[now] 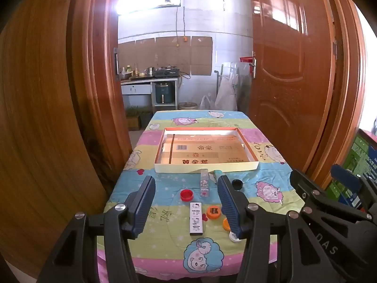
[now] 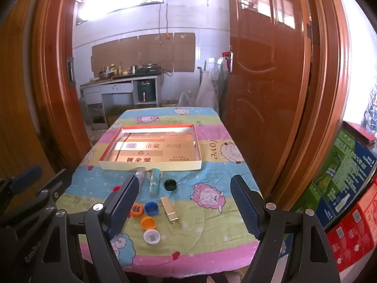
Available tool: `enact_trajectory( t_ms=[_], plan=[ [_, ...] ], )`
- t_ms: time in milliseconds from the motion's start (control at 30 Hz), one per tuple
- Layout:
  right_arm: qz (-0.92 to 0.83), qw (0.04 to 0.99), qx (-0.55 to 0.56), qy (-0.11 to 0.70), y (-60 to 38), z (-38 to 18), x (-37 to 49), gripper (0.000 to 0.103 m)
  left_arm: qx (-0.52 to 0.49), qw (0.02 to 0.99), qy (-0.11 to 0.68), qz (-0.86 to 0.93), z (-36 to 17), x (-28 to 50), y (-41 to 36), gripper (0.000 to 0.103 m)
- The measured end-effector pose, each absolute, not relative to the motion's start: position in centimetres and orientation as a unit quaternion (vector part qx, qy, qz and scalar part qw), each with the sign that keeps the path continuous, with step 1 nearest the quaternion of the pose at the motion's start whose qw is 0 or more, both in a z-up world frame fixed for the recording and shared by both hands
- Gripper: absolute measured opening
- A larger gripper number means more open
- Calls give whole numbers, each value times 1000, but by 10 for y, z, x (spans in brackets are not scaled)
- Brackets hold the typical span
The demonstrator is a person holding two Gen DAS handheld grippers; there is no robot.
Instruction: Organize rigid objects
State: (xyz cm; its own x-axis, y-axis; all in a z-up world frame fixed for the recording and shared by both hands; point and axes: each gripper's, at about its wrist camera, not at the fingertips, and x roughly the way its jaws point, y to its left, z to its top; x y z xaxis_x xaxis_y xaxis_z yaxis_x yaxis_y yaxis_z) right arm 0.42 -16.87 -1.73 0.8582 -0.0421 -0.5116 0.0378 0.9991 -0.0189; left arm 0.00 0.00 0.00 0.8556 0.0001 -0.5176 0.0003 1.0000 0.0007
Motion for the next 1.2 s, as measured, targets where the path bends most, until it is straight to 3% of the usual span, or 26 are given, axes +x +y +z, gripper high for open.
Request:
enact_trajectory(
  t_ms=[1200],
  plan=[
    [-16,960,-1,279,-169,-22,7,81,-1,962,274,5,-2,2,2,55]
  ],
)
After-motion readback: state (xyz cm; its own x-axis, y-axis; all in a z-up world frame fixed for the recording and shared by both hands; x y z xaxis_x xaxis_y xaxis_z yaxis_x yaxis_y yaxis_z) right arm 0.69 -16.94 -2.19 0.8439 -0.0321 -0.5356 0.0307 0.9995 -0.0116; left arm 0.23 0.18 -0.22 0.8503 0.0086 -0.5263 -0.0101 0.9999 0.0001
